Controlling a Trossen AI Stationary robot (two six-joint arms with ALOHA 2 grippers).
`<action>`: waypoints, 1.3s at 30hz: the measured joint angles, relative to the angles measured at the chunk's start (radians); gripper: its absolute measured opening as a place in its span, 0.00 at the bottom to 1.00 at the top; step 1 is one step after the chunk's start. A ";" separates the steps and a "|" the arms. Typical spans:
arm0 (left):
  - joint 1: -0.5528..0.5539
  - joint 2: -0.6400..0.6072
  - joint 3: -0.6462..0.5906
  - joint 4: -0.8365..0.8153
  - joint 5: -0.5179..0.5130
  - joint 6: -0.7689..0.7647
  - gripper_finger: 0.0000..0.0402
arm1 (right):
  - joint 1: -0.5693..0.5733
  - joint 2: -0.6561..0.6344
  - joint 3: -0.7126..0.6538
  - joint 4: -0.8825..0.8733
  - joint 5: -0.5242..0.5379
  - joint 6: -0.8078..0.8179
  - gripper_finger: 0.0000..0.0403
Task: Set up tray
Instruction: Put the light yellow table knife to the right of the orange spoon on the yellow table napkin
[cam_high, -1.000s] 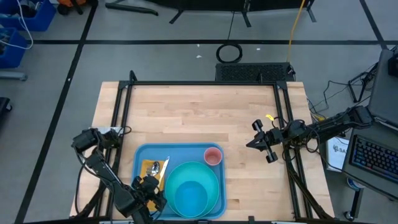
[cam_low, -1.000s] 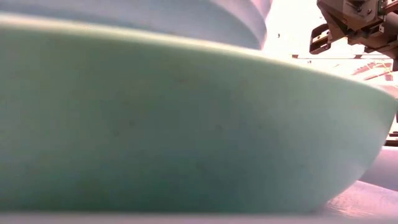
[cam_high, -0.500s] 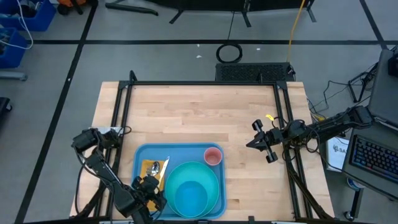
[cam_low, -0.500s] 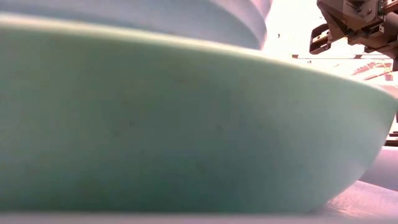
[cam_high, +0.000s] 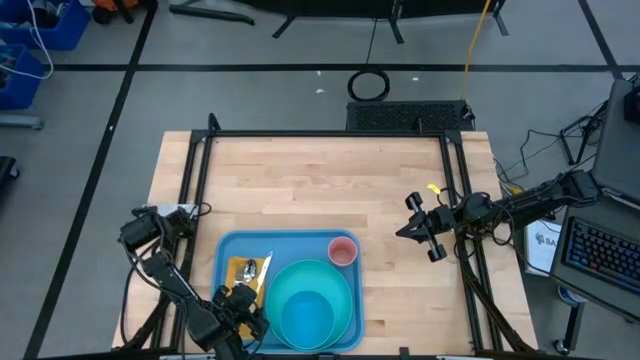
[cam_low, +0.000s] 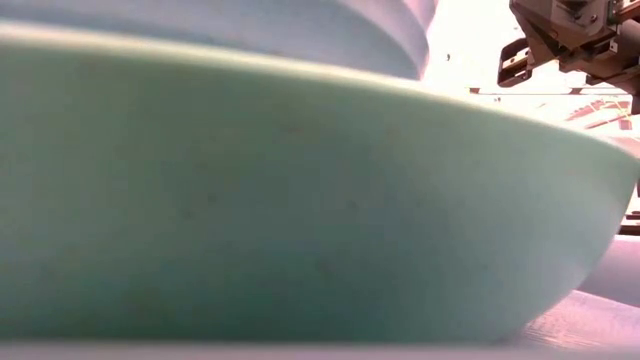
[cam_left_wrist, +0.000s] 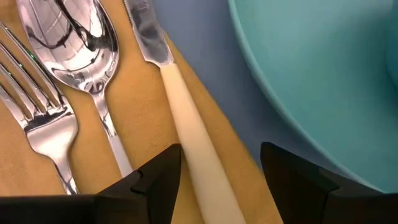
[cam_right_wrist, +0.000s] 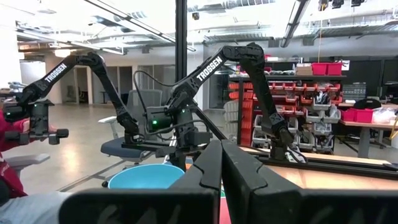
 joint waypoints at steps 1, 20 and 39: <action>0.000 -0.001 0.000 0.000 -0.001 0.000 0.56 | 0.000 0.000 0.000 0.000 0.000 0.000 0.00; 0.000 -0.004 0.000 0.011 0.033 -0.010 0.55 | 0.000 0.000 -0.001 -0.002 0.000 0.000 0.00; 0.000 -0.004 0.000 0.012 0.047 -0.003 0.24 | 0.000 0.000 0.000 -0.002 0.000 0.000 0.00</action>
